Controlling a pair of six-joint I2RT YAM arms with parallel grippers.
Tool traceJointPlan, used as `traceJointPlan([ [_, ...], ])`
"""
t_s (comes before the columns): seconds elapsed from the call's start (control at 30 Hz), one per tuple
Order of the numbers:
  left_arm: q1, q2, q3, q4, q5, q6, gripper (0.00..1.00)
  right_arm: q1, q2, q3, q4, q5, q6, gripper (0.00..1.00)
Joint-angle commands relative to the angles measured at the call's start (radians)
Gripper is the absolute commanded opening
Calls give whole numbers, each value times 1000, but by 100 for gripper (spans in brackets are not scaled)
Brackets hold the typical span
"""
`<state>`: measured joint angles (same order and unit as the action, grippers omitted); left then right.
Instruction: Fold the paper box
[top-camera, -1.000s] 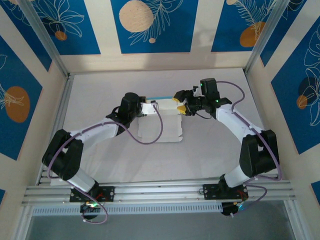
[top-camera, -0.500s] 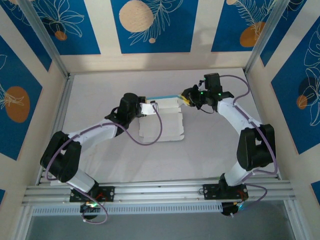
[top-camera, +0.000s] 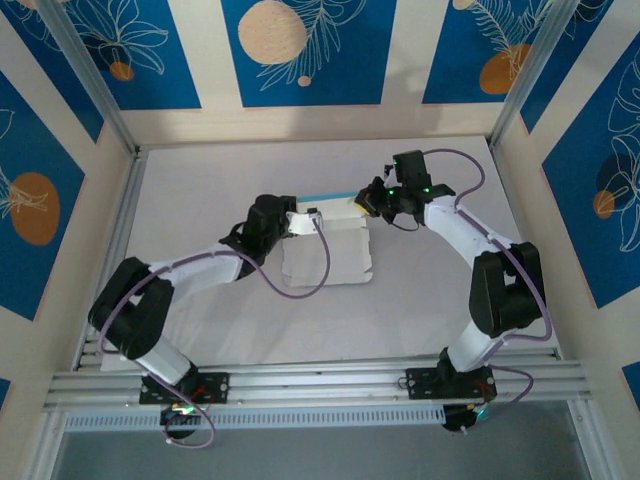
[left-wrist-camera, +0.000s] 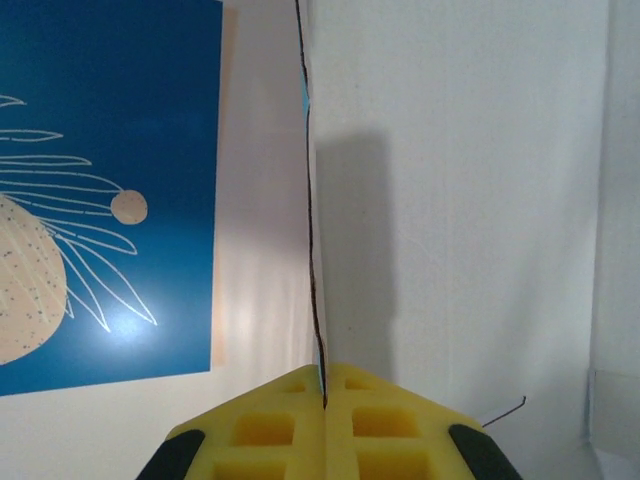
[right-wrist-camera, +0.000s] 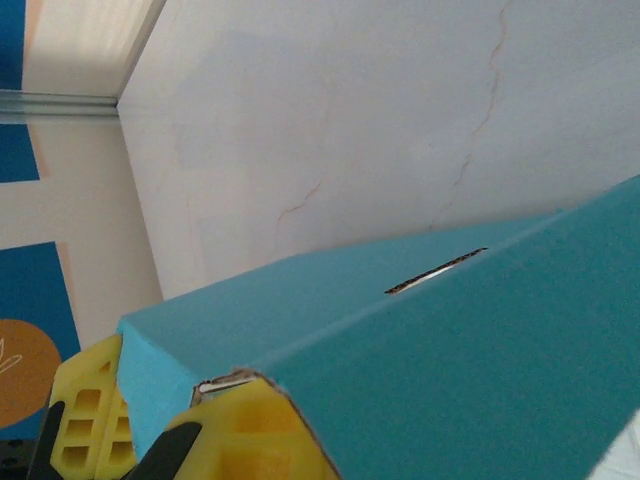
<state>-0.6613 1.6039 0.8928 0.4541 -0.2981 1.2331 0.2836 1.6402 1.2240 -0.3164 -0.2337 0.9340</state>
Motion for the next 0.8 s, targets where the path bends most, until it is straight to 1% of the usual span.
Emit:
traceJointPlan([
  [0.0, -42, 58, -25, 210, -49, 90, 0, 14, 9, -11, -24, -9, -51, 9],
  [0.17, -59, 135, -43, 395, -114, 163, 0, 11, -9, 28, -128, 23, -150, 12],
  [0.27, -70, 167, -47, 438, -130, 198, 0, 5, -27, 44, -186, 11, -206, 15],
  [0.33, -74, 193, -49, 486, -147, 221, 0, -3, -43, 45, -205, -25, -229, 17],
  [0.47, -84, 218, -49, 489, -147, 246, 0, -13, -90, 44, -233, -86, -278, 21],
  [0.53, -88, 224, -51, 489, -147, 256, 0, -21, -128, 37, -240, -86, -306, 22],
  [0.63, -90, 228, -55, 486, -144, 261, 0, -57, -211, -5, -197, -20, -358, 19],
  [0.67, -89, 228, -56, 486, -144, 263, 0, -71, -233, -20, -175, 23, -384, 17],
  [0.73, -89, 229, -55, 481, -144, 267, 0, -87, -258, -53, -127, 142, -460, 12],
  [0.77, -90, 229, -52, 477, -142, 270, 0, -96, -272, -95, -56, 161, -534, 11],
])
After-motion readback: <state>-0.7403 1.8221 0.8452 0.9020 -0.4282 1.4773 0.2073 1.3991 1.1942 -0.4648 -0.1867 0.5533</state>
